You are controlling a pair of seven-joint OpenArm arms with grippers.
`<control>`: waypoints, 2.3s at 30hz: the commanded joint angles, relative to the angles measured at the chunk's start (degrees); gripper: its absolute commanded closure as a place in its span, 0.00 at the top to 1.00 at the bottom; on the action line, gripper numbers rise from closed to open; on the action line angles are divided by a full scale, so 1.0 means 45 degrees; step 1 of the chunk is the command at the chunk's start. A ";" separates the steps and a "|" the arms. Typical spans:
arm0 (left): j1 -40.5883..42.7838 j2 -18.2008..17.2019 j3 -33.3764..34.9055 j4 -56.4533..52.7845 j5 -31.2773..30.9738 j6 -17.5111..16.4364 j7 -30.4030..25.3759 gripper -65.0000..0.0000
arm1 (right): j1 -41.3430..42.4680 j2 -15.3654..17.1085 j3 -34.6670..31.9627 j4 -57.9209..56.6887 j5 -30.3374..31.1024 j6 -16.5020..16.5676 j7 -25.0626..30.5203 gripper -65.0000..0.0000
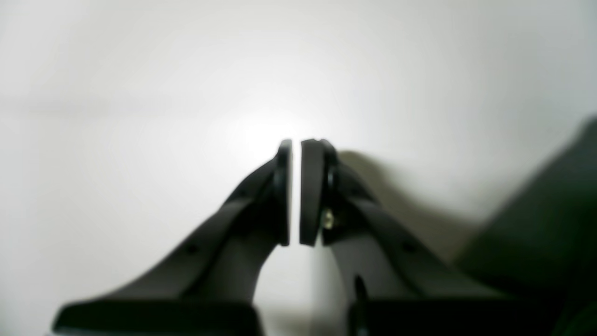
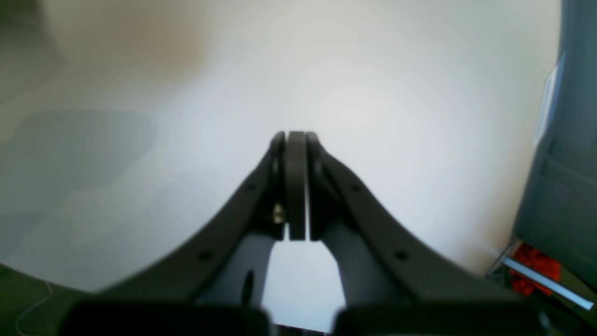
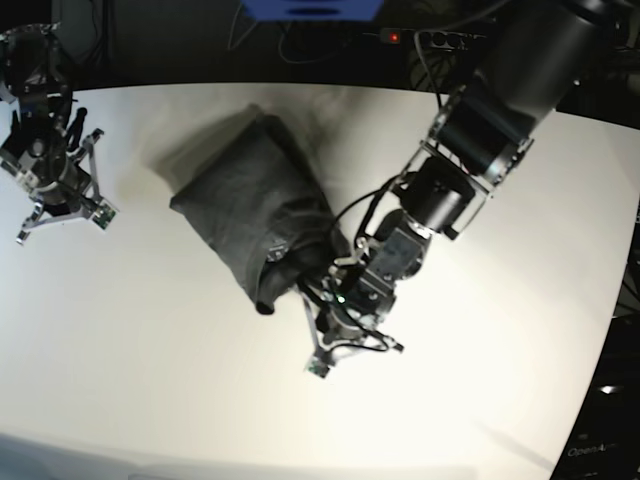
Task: Fold the T-shirt properly
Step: 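Grasp the stack's edge with the left gripper and tuck it under, then push the left gripper against the stack's side to square the bundle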
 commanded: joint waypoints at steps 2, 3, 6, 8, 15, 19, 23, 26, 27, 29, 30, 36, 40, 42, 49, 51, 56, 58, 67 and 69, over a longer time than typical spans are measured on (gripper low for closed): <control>-0.0379 -0.0338 -0.0748 0.0914 0.0001 0.0218 0.0438 0.05 | -0.0051 0.0078 0.0124 0.0193 -0.0088 -0.0090 0.0242 0.01; -0.0144 -0.0494 -0.1256 0.1383 0.0001 0.0179 0.1004 0.05 | -0.0109 0.0039 0.0124 0.0193 -0.0088 -0.0090 0.0320 0.01; 0.0696 -0.1080 -0.2213 0.3805 0.0099 0.0179 0.3427 0.05 | -0.0207 -0.0020 0.0124 0.0193 -0.0088 -0.0090 0.0496 0.01; 0.1302 -0.1530 -0.2213 0.5466 0.0021 0.0159 0.4951 0.05 | -0.0207 -0.0176 0.0143 0.0154 -0.0088 -0.0090 0.0515 0.01; 0.3177 -0.2350 -0.2194 0.9275 0.0119 -0.1931 0.8760 0.05 | -0.0109 -0.0489 0.0124 0.0174 -0.0088 -0.0090 0.0593 0.01; 0.3548 -0.2409 -0.2194 0.9295 0.0119 -0.2068 0.9405 0.05 | -0.0109 -0.0528 0.0124 0.0174 -0.0088 -0.0090 0.0593 0.01; 0.3744 -0.2389 -0.2018 0.8787 0.0119 -0.2088 0.9229 0.05 | -0.0090 -0.0528 0.0124 0.0174 -0.0088 -0.0090 0.0593 0.01; 0.3685 -0.2292 -0.1022 0.8006 0.0119 -0.2088 0.8604 0.05 | -0.0090 -0.0528 0.0124 0.0174 -0.0088 -0.0090 0.0593 0.01; 0.3665 -0.2253 -0.0846 0.7674 0.0119 -0.2068 0.8370 0.05 | -0.0109 -0.0528 0.0124 0.0174 -0.0088 -0.0090 0.0593 0.01; 0.3646 -0.1960 -0.0748 0.7048 0.0099 -0.2068 0.7901 0.05 | -0.0148 -0.0528 0.0124 0.0174 -0.0088 -0.0090 0.0593 0.01; 0.3626 -0.1784 -0.0768 0.6716 0.0119 -0.2068 0.7666 0.05 | -0.0148 -0.0528 0.0124 0.0174 -0.0088 -0.0090 0.0593 0.01; 0.3060 -0.0944 -0.0689 0.4411 0.0119 -0.2068 0.6181 0.05 | -0.0168 -0.0528 0.0124 0.0174 -0.0088 -0.0090 0.0554 0.01; 0.2493 -0.0260 -0.0670 0.2829 0.0119 -0.2088 0.5498 0.05 | -0.0148 -0.0508 0.0124 0.0174 -0.0088 -0.0090 0.0535 0.01; 0.2239 0.0053 -0.0533 0.2086 0.0119 -0.2088 0.4990 0.05 | -0.0148 -0.0508 0.0124 0.0174 -0.0088 -0.0090 0.0535 0.01; 0.1614 0.0385 -0.0846 0.1891 0.0099 -0.1990 0.4970 0.05 | -0.0090 -0.0469 0.0124 0.0174 -0.0088 -0.0090 0.0535 0.01; 0.1614 -0.0065 -0.1608 0.2790 0.0099 -0.1990 0.5576 0.05 | -0.0090 -0.0469 0.0124 0.0174 -0.0088 -0.0090 0.0535 0.01; 0.2415 -0.1647 -0.2819 0.6677 0.0099 -0.1970 0.7666 0.05 | -0.0090 -0.0469 0.0124 0.0174 -0.0088 -0.0090 0.0554 0.01; 0.2689 -0.2096 -0.3327 0.7830 0.0099 -0.1970 0.8389 0.05 | -0.0090 -0.0469 0.0124 0.0174 -0.0088 -0.0090 0.0554 0.01; 0.3880 -0.2233 -0.2799 0.9080 0.0099 -0.2029 0.9639 0.05 | -0.0070 -0.0508 0.0085 0.0174 -0.0088 -0.0090 0.0554 0.01; 0.4056 -0.2174 -0.2350 0.9080 0.0099 -0.2029 0.9815 0.05 | -0.0070 -0.0508 0.0085 0.0174 -0.0088 -0.0090 0.0554 0.01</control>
